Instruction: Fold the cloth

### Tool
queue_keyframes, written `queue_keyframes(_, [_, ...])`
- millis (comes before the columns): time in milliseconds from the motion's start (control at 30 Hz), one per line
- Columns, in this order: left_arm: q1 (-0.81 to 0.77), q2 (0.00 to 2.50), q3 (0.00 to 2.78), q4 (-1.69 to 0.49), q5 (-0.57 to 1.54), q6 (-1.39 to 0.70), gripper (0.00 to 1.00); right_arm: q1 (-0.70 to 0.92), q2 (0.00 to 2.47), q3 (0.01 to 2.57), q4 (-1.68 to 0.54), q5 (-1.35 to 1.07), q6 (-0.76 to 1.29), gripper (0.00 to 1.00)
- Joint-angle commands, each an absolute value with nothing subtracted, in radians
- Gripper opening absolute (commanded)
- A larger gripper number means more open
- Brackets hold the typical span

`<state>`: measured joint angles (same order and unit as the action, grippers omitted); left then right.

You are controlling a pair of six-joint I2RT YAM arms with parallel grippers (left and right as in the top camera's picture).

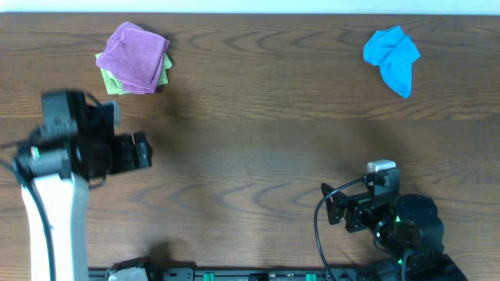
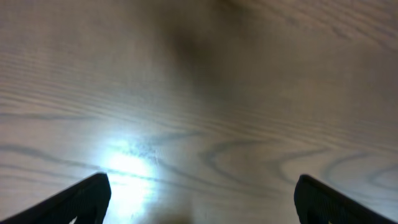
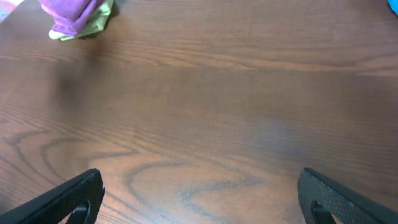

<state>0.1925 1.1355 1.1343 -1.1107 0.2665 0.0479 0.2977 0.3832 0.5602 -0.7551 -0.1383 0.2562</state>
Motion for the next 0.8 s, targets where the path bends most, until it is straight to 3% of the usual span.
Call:
queue_keyframes(0, [0.189, 0.991, 0.979, -1.026, 0.315, 0.022, 0.95, 0.291, 0.378, 0.557, -0.756, -0.139, 0.269, 0.99])
queue_keyframes(267, [0.128, 0.592, 0.618, -0.784, 0.308, 0.015, 0.95, 0.291, 0.378, 0.557, -0.756, -0.139, 0.269, 0.99])
queue_keyframes(767, [0.019, 0.227, 0.391, -0.773, 0.084, 0.016, 0.96, 0.291, 0.378, 0.557, -0.756, -0.139, 0.269, 0.99])
